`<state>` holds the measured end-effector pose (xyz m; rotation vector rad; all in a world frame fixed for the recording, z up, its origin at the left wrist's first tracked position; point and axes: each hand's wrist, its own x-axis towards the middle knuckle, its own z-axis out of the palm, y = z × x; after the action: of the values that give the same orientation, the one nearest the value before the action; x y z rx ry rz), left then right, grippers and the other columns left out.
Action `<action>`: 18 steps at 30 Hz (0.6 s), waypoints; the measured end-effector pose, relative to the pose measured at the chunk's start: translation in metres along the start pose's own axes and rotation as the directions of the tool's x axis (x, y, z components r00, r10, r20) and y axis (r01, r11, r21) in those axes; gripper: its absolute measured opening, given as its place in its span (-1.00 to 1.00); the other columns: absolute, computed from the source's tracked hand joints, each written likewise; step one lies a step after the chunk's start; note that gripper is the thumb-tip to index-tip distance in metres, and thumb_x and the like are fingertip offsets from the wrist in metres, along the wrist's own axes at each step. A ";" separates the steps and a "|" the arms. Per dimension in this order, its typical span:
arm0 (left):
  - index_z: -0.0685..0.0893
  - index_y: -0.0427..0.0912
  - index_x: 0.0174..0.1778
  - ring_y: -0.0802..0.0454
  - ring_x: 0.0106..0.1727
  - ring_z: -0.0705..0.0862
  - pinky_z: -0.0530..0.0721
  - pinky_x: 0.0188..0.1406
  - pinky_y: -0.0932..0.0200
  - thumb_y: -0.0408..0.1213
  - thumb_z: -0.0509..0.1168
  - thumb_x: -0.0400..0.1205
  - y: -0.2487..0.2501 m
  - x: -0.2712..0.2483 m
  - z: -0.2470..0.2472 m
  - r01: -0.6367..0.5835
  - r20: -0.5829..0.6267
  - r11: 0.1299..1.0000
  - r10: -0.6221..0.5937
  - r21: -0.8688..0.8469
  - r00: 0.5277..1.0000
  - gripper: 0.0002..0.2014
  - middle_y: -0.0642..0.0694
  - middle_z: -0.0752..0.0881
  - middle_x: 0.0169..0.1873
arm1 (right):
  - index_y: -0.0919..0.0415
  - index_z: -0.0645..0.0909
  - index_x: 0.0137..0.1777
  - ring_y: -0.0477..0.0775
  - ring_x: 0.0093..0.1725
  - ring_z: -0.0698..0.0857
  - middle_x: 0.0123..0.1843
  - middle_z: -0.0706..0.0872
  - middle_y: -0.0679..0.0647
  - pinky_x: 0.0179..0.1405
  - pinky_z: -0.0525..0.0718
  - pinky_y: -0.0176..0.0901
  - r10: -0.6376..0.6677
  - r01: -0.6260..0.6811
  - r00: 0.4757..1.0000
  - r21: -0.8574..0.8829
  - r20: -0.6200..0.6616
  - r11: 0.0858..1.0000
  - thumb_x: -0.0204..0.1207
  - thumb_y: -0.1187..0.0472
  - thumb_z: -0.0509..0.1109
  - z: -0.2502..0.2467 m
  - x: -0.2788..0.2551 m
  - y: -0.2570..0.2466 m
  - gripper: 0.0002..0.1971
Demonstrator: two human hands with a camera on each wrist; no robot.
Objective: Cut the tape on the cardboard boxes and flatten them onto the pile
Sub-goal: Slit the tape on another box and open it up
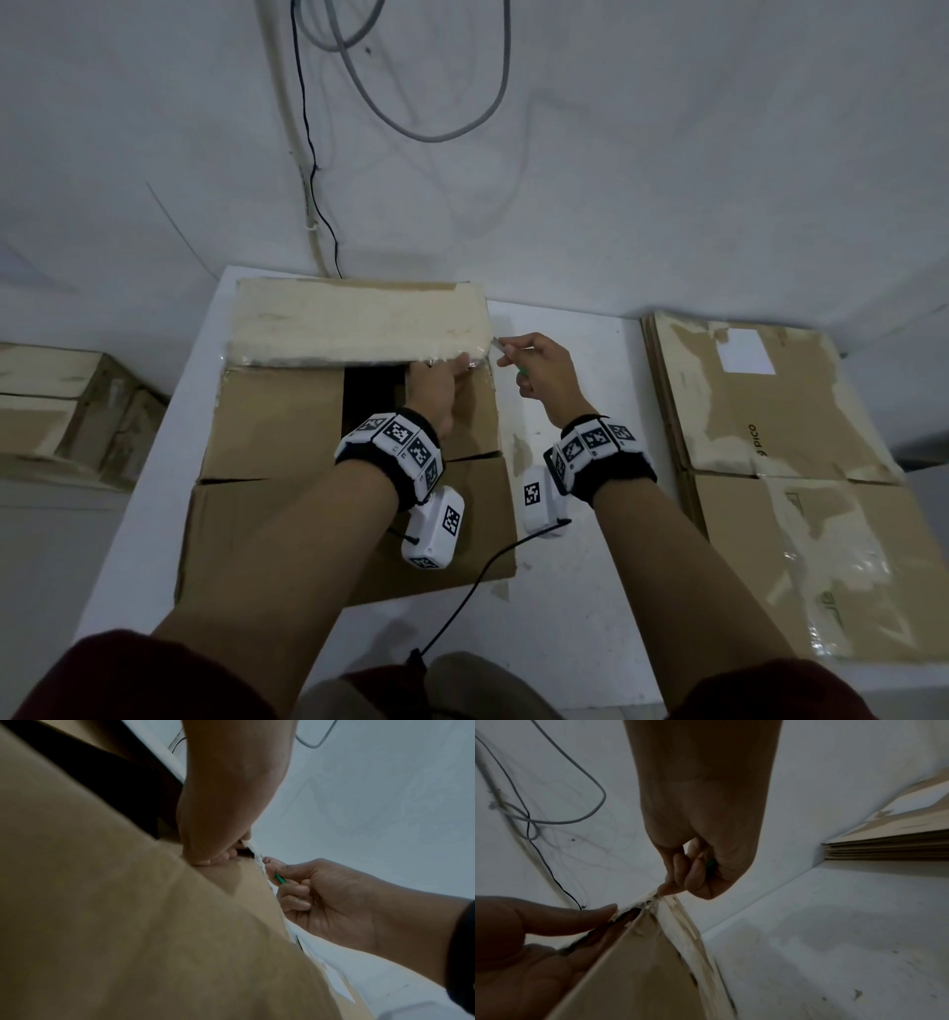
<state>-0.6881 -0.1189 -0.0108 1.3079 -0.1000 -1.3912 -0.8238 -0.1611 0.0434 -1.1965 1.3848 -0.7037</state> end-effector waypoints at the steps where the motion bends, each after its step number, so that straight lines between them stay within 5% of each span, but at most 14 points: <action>1: 0.56 -0.43 0.32 -0.01 -0.15 0.68 0.63 -0.37 0.27 -0.39 0.40 0.58 -0.001 0.001 -0.001 -0.002 0.011 1.000 0.001 0.005 1.000 -0.60 -0.24 0.70 0.05 | 0.37 0.68 0.09 -0.10 -0.65 0.32 -0.18 0.75 0.18 -0.64 0.30 -0.32 -0.005 0.005 1.000 -0.004 0.025 1.000 0.61 0.28 0.42 -0.001 -0.001 0.000 -0.85; 8: 0.54 -0.42 0.32 0.08 -0.25 0.63 0.58 -0.52 0.38 -0.41 0.34 0.62 -0.004 -0.008 -0.002 -0.024 0.072 1.000 0.023 0.013 0.997 -0.64 -0.16 0.69 -0.06 | 0.38 0.62 0.04 -0.11 -0.65 0.28 -0.16 0.74 0.23 -0.64 0.27 -0.33 -0.032 0.042 0.997 -0.140 0.068 0.989 0.64 0.30 0.38 -0.002 0.000 0.000 -0.88; 13: 0.55 -0.39 0.32 -0.32 0.19 0.69 0.70 0.13 -0.20 -0.18 0.50 0.34 -0.008 -0.006 -0.005 -0.063 0.015 0.998 0.063 -0.011 0.998 -0.35 -0.35 0.70 0.18 | 0.34 0.59 -0.03 -0.10 -0.63 0.27 -0.22 0.76 0.20 -0.64 0.26 -0.33 -0.003 0.028 0.991 -0.185 0.136 0.982 0.63 0.27 0.41 -0.004 -0.009 0.004 -0.88; 18: 0.61 -0.43 0.26 -0.25 0.10 0.70 0.68 0.13 -0.11 -0.35 0.39 0.59 -0.002 -0.021 -0.004 -0.101 0.074 0.993 0.097 0.058 0.993 -0.64 -0.35 0.72 0.13 | 0.27 0.62 -0.09 -0.12 -0.65 0.31 -0.25 0.77 0.17 -0.64 0.28 -0.33 -0.013 0.031 0.996 -0.201 0.090 0.979 0.61 0.26 0.43 -0.005 -0.012 0.007 -0.91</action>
<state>-0.6924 -0.1003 -0.0009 1.2869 -0.2546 -1.3595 -0.8317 -0.1485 0.0419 -1.3880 1.3958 -0.5275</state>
